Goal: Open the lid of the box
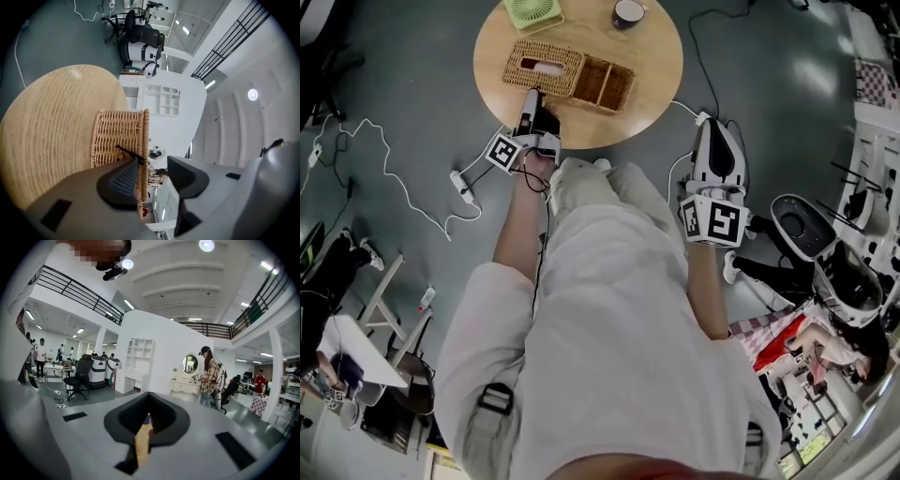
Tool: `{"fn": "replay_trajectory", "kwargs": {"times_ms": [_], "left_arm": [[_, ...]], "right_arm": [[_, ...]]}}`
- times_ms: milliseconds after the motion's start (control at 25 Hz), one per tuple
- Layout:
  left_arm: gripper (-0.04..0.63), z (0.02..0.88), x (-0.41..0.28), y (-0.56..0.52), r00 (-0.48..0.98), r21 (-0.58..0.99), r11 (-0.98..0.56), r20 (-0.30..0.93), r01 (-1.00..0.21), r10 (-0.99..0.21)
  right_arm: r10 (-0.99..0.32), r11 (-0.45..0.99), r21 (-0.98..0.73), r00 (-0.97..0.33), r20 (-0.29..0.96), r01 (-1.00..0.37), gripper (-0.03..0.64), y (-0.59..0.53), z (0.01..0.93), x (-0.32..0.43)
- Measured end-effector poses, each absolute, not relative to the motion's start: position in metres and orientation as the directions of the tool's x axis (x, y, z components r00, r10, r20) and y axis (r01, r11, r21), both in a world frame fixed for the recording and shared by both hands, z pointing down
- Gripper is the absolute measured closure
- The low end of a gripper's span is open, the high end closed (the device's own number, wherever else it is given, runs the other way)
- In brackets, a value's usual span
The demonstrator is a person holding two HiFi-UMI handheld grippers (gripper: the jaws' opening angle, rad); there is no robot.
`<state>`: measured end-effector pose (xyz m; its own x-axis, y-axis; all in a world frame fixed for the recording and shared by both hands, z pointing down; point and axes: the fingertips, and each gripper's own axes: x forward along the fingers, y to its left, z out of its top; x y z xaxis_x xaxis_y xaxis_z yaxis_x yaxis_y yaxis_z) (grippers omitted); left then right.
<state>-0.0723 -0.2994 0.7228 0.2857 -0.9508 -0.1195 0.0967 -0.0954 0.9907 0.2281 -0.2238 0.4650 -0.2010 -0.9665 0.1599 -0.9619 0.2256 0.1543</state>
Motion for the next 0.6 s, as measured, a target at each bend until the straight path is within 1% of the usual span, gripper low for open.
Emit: {"fn": "replay_trajectory", "kwargs": {"times_ms": [200, 280, 480, 600], "left_arm": [[0.407, 0.723, -0.070, -0.303, 0.281, 0.994, -0.064, -0.086, 0.086, -0.956], [0.428, 0.723, -0.070, -0.304, 0.284, 0.996, -0.045, -0.065, 0.076, -0.957], [0.456, 0.723, -0.068, -0.302, 0.277, 0.997, -0.006, -0.026, 0.073, -0.960], [0.456, 0.719, -0.067, -0.302, 0.286, 0.998, 0.001, -0.019, 0.069, -0.958]], "right_arm": [[-0.966, 0.225, 0.155, -0.200, 0.166, -0.962, 0.618, -0.231, 0.460, 0.230], [-0.965, 0.226, 0.154, -0.200, 0.171, -0.962, 0.618, -0.233, 0.458, 0.229], [-0.964, 0.221, 0.153, -0.192, 0.183, -0.963, 0.620, -0.238, 0.452, 0.229], [-0.964, 0.217, 0.151, -0.187, 0.190, -0.964, 0.618, -0.242, 0.450, 0.229]]}}
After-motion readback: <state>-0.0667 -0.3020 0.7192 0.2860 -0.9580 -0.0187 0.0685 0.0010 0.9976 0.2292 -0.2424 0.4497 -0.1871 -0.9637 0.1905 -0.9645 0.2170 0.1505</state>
